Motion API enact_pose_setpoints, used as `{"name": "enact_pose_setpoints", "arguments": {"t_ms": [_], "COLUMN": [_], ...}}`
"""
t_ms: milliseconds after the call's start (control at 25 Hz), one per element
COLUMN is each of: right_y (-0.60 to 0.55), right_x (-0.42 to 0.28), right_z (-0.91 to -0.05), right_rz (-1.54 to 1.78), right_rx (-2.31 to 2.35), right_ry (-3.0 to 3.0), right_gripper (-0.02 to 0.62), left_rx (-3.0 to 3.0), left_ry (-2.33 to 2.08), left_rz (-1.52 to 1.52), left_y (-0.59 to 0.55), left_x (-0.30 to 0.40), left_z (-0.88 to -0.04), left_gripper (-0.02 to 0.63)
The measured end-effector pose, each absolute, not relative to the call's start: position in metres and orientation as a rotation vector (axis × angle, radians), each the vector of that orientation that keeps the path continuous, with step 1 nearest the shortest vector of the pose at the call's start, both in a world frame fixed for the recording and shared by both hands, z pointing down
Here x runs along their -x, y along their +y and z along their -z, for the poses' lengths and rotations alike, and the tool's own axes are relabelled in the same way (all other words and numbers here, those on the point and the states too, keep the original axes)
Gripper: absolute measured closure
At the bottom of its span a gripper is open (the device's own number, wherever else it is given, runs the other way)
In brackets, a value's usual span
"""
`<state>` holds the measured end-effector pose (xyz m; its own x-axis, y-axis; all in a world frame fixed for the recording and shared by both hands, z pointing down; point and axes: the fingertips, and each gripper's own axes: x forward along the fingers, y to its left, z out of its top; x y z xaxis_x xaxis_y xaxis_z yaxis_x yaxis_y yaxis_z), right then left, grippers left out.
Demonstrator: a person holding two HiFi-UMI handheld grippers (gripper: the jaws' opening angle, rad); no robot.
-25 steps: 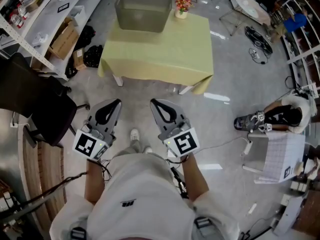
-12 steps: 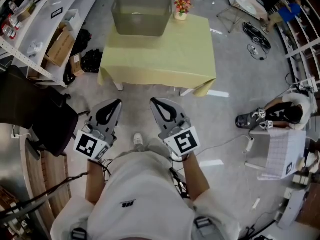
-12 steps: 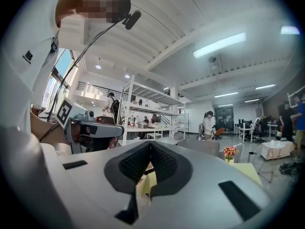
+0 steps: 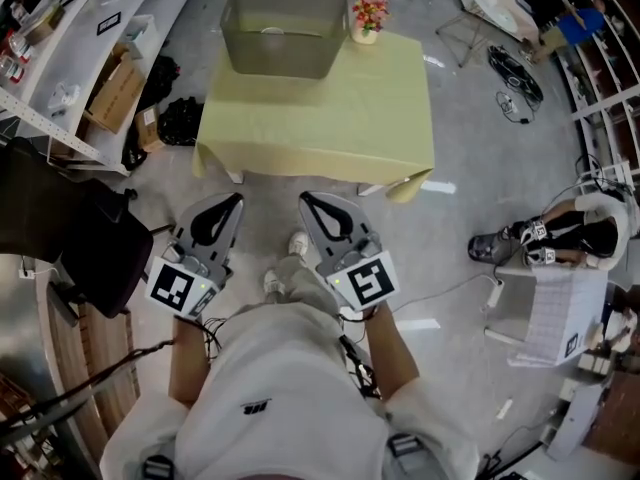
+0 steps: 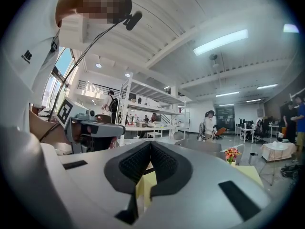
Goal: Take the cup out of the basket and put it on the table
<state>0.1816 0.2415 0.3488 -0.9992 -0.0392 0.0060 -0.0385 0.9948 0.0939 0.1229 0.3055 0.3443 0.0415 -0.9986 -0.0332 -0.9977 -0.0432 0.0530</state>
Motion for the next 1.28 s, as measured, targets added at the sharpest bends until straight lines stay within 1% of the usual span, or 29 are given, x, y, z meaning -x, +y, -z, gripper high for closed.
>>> {"name": "enact_pose_setpoints", "arguments": {"t_ms": [520, 1280], "right_y": [0.156, 0.062], "right_x": [-0.123, -0.085], "right_z": [-0.351, -0.351], "right_rz": [0.116, 0.141], "right_rx": [0.027, 0.117], "right_ry": [-3.136, -3.147], "right_gripper": [0.586, 0.586], "left_rx": [-2.197, -2.127], "left_ry": [-2.200, -2.275], "left_rz": [0.071, 0.029], "left_y": [0.218, 0.125], "left_x": [-0.070, -0.033], "left_z": [-0.346, -0.346], "left_gripper": [0.592, 0.592]}}
